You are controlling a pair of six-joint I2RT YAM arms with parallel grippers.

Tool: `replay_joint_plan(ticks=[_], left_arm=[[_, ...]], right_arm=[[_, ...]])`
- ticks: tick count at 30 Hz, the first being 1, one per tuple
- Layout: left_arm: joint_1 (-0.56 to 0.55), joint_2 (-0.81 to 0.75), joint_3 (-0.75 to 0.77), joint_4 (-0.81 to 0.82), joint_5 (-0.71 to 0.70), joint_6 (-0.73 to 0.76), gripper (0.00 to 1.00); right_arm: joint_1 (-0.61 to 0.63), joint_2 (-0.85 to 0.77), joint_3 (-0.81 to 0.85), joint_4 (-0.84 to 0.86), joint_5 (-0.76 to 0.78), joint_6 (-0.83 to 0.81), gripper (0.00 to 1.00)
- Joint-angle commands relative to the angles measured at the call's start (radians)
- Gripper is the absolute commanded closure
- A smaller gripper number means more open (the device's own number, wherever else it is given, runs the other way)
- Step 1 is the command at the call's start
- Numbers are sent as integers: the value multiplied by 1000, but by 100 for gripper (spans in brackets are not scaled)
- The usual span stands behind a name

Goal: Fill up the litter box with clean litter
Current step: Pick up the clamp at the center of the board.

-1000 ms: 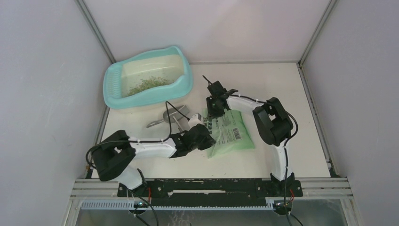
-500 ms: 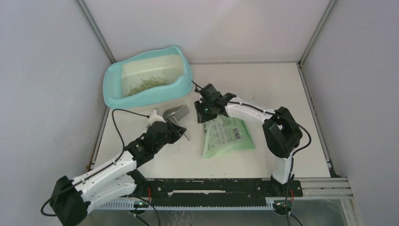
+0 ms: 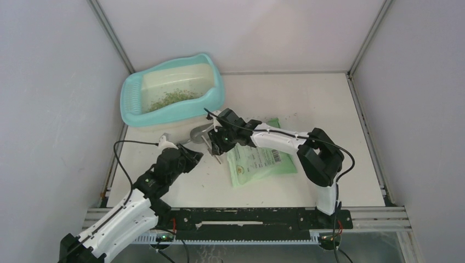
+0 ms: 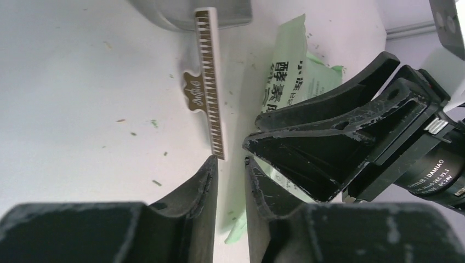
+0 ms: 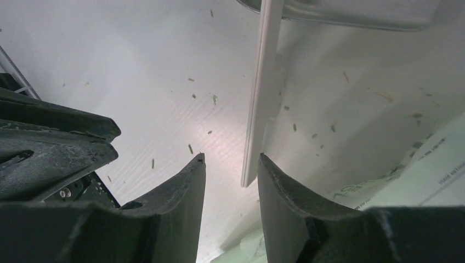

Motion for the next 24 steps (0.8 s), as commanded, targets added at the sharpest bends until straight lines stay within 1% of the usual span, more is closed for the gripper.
replay_joint_plan(ticks=[1, 4, 6, 10, 17, 19, 22, 24], left_arm=[[65, -48, -50, -7, 59, 27, 68], [95, -64, -55, -24, 75, 36, 64], [107, -68, -56, -29, 82, 43, 62], [120, -72, -59, -30, 92, 49, 62], [134, -74, -63, -25, 104, 53, 62], [136, -74, -62, -25, 105, 54, 62], [138, -72, -62, -23, 108, 54, 62], [140, -72, -60, -22, 110, 54, 62]], right_arm=[[10, 63, 58, 54, -26, -19, 52], [17, 97, 85, 49, -6, -18, 51], [19, 117, 105, 47, 17, -15, 50], [23, 140, 129, 38, 76, -13, 49], [24, 194, 185, 4, 86, -19, 50], [22, 204, 190, 0, 83, -17, 51], [19, 214, 194, 0, 71, -15, 56], [15, 221, 198, -4, 61, -15, 61]])
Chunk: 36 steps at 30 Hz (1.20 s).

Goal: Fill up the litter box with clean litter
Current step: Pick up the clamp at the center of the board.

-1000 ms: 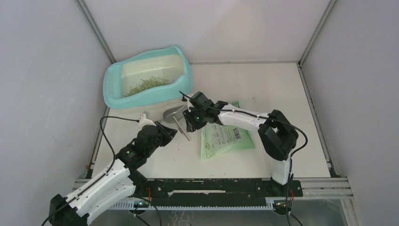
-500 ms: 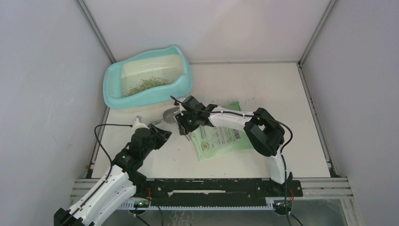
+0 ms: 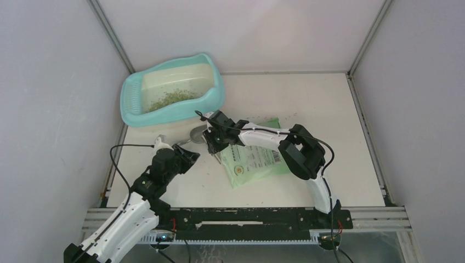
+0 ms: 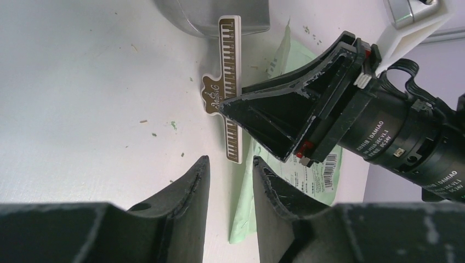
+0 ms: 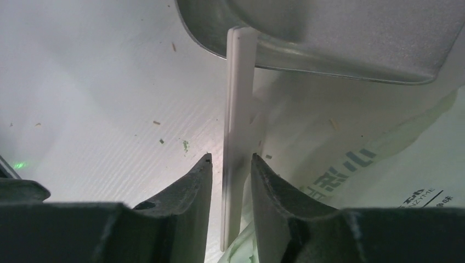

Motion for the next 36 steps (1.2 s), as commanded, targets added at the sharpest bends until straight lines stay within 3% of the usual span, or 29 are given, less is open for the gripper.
replay_joint_plan(ticks=[1, 5, 11, 18, 24, 29, 31, 36], left_arm=[[10, -7, -19, 20, 23, 27, 62], [10, -8, -20, 21, 25, 26, 62], [10, -21, -23, 15, 27, 24, 62], [11, -38, -18, 29, 52, 32, 60], [14, -70, -37, 172, 168, 31, 47], [16, -89, -66, 368, 283, -2, 40], [17, -94, -75, 435, 314, -29, 29], [22, -96, -97, 561, 367, -86, 27]], right_arm=[[-10, 20, 43, -7, -16, -11, 67], [-27, 18, 36, 4, -56, 5, 84], [-73, -42, -38, 91, -207, 62, 93], [-172, -134, -151, 287, -560, 248, 95], [-225, -235, -286, 536, -758, 462, 94], [-255, -308, -393, 757, -870, 682, 94], [-258, -336, -429, 845, -895, 762, 94], [-254, -380, -475, 914, -909, 833, 94]])
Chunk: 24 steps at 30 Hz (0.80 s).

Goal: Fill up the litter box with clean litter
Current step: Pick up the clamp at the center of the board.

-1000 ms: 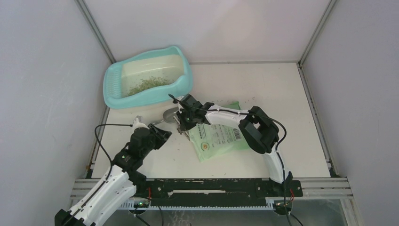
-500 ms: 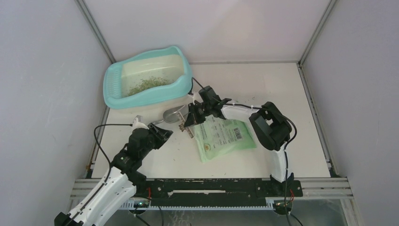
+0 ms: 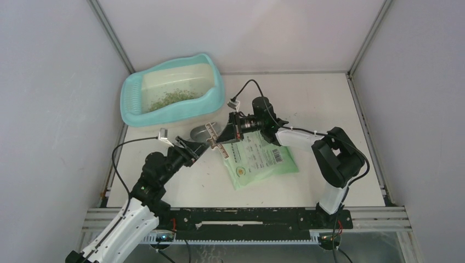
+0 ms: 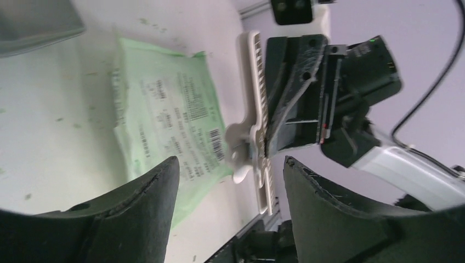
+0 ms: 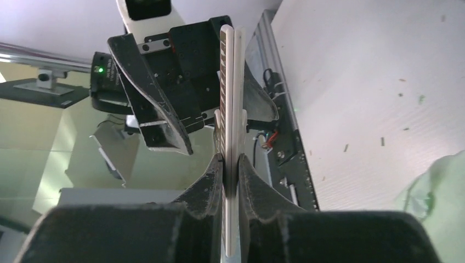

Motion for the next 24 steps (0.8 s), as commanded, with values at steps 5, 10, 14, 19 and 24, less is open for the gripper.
replay_joint_plan(ticks=[5, 10, 14, 19, 24], left_arm=[[14, -12, -59, 280, 111, -107, 27], [14, -7, -84, 323, 117, -133, 28], [14, -7, -93, 334, 113, -138, 31], [14, 14, -106, 371, 118, -151, 39], [15, 32, -113, 396, 117, -156, 42]], right_arm=[[4, -73, -34, 157, -48, 108, 94], [14, -65, -42, 219, -50, 153, 94], [22, -58, -41, 255, -51, 179, 94], [33, -53, -42, 266, -48, 184, 94], [39, -50, -41, 274, -57, 189, 94]])
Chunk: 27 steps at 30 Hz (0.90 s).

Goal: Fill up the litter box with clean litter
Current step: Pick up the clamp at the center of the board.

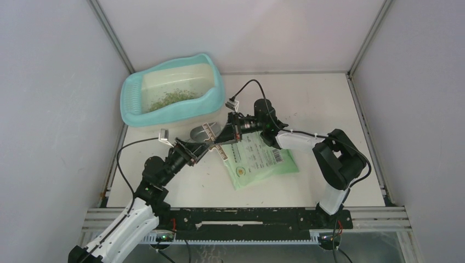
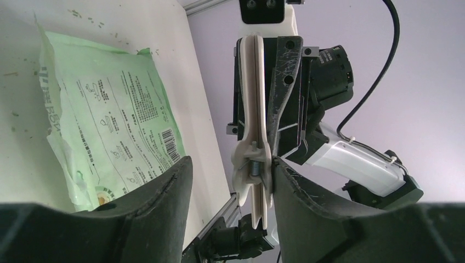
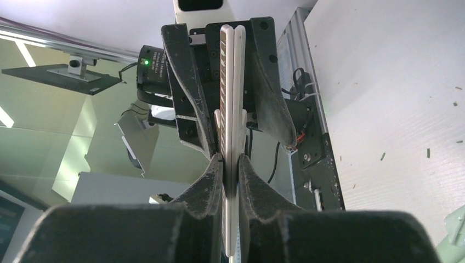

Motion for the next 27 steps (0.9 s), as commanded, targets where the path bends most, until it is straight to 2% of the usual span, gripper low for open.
replay_joint_plan(ticks=[1, 6, 14, 22, 24, 27], left_arm=[[11, 11, -18, 76, 19, -15, 43], [21, 9, -16, 74, 24, -15, 51], [37, 30, -10, 89, 48, -14, 77], [39, 46, -17, 117, 58, -19, 91], [39, 38, -20, 107, 56, -18, 94], [40, 23, -17, 72, 48, -12, 97]], right_arm=[[9, -17, 4, 65, -18, 10, 94], [10, -16, 3, 53, -29, 1, 94], [16, -8, 4, 63, -33, 5, 93], [20, 4, 4, 83, -37, 20, 92], [15, 2, 3, 70, -39, 11, 86], [1, -17, 3, 14, -34, -26, 66]])
